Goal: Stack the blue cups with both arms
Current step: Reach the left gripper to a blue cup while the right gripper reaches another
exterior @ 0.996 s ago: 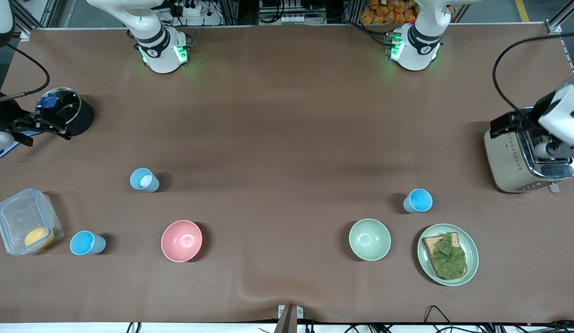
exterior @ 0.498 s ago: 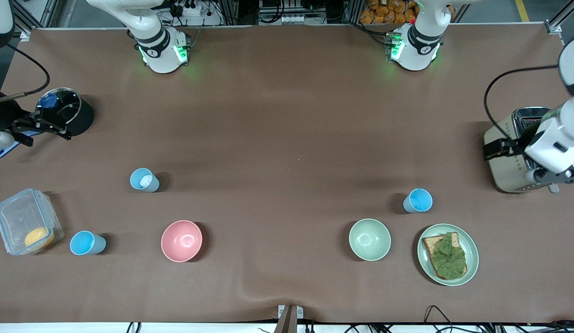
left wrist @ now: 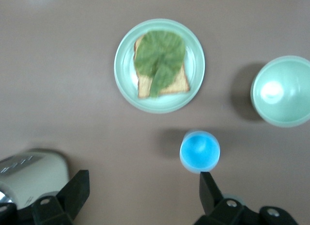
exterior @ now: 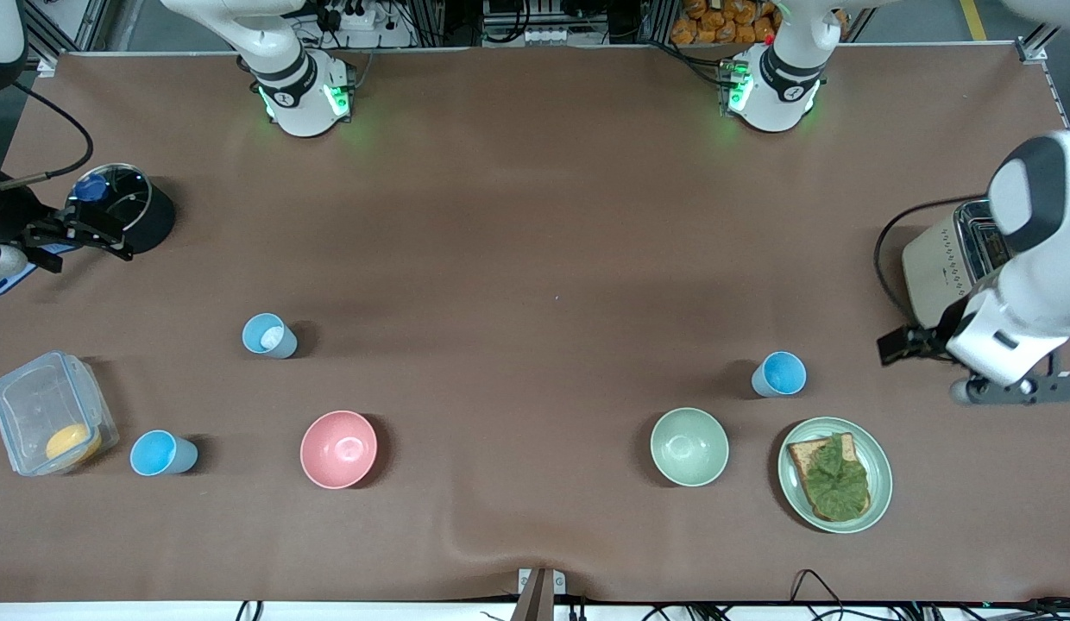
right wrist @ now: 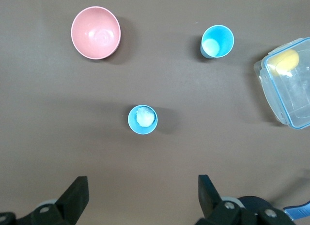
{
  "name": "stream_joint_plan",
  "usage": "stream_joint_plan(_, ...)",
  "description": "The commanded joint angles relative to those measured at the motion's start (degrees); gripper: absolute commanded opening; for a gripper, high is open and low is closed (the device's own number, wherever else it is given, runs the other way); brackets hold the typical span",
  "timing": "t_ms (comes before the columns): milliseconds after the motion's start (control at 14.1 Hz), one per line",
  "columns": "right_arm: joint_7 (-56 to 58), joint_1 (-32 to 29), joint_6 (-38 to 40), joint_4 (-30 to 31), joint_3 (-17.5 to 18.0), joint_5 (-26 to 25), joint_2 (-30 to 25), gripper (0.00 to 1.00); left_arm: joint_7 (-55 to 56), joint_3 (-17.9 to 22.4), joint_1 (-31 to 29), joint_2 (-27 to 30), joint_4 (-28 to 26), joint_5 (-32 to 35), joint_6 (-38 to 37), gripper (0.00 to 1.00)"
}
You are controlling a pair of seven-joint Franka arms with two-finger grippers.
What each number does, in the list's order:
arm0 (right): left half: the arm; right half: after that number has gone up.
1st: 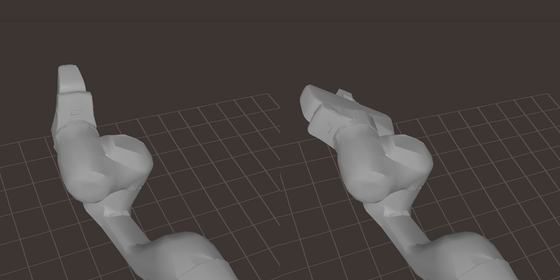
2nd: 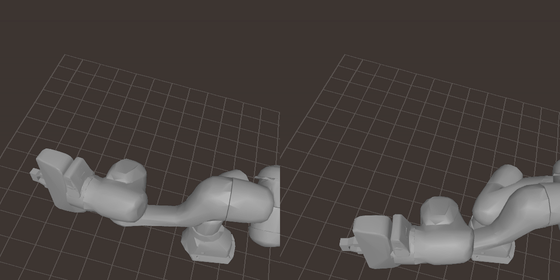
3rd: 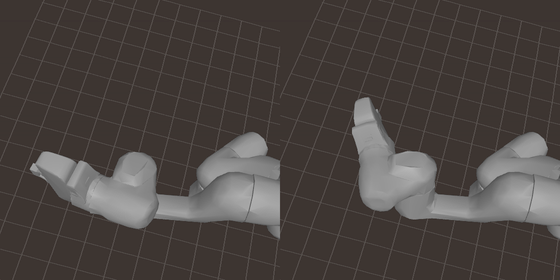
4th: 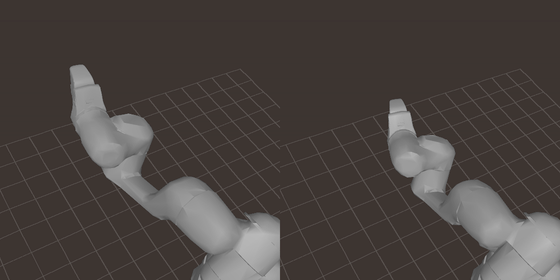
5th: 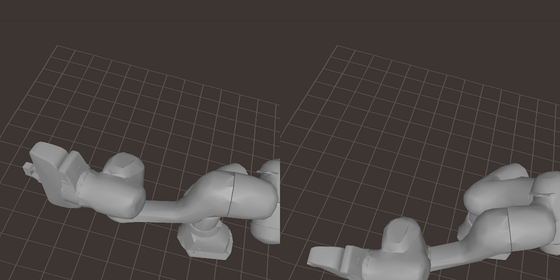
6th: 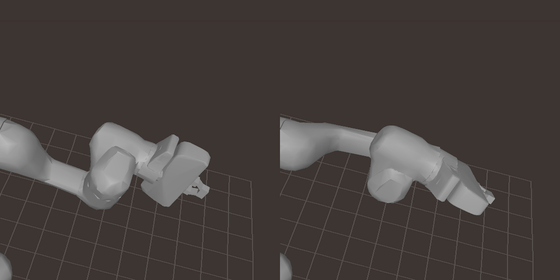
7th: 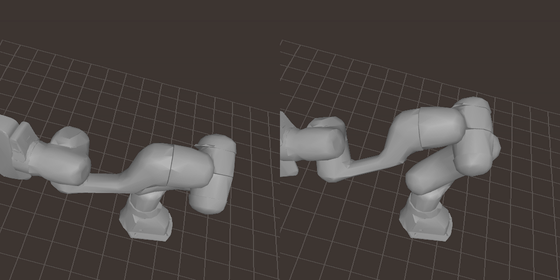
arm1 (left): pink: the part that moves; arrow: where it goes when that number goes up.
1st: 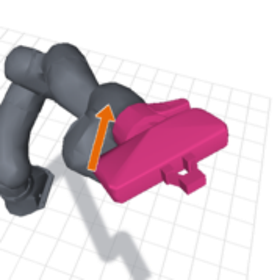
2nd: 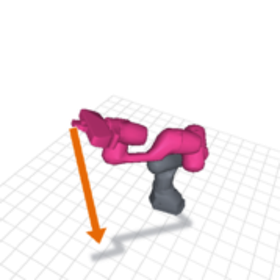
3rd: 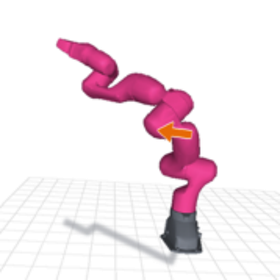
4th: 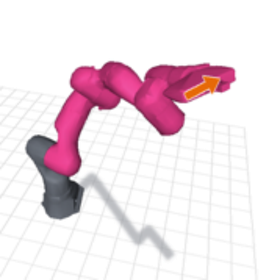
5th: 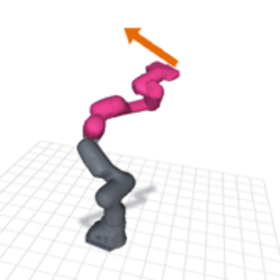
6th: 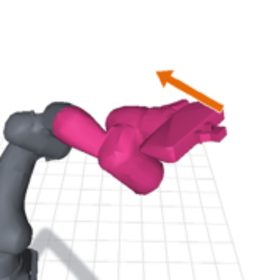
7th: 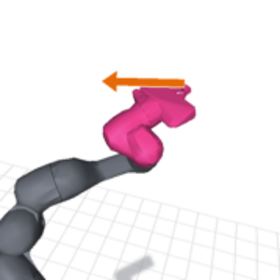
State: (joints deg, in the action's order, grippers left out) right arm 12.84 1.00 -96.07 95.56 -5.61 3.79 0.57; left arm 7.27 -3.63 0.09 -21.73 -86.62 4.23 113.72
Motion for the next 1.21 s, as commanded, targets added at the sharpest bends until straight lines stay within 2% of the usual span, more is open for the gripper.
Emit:
stream_joint_plan(0, -0.8, -2.0, 0.7, -0.5, 0.7, -0.7, 0.5, 1.0, 3.8, -0.3, 0.7, -6.1, 1.8, 1.3, 9.3, 1.0)
stream_joint_plan(213, -0.4, -1.3, 1.7, -0.6, 0.7, -0.8, 3.2, 1.0, 3.8, -0.1, 0.3, -11.4, 1.7, 1.8, 17.8, 1.0)
stream_joint_plan(356, -0.7, -1.3, 3.9, -0.5, 0.7, -0.8, 6.4, 1.0, 3.8, -0.1, -0.2, -15.0, 1.7, 3.4, 21.8, 1.0)
stream_joint_plan(498, -0.8, -1.3, 2.8, -0.5, 0.7, -0.7, 10.9, 1.0, 3.7, -0.1, -0.4, -17.9, 1.7, 5.3, 25.9, 1.0)
stream_joint_plan(640, -0.9, -0.8, -0.9, 0.5, 0.8, -0.5, 13.7, 1.0, 4.4, -0.1, -0.1, -18.3, 1.4, 5.5, 26.1, 1.0)
stream_joint_plan(853, -0.9, 0.1, -12.3, 6.6, 0.9, -0.4, 16.6, 1.0, 4.7, -0.1, -0.6, -16.3, -1.7, 5.8, 24.3, 1.0)
stream_joint_plan(1138, -0.9, 0.6, -25.6, 13.9, 1.0, 0.5, 19.8, 1.0, 4.1, -0.2, -0.4, -15.9, -2.6, 5.8, 17.3, 1.0)
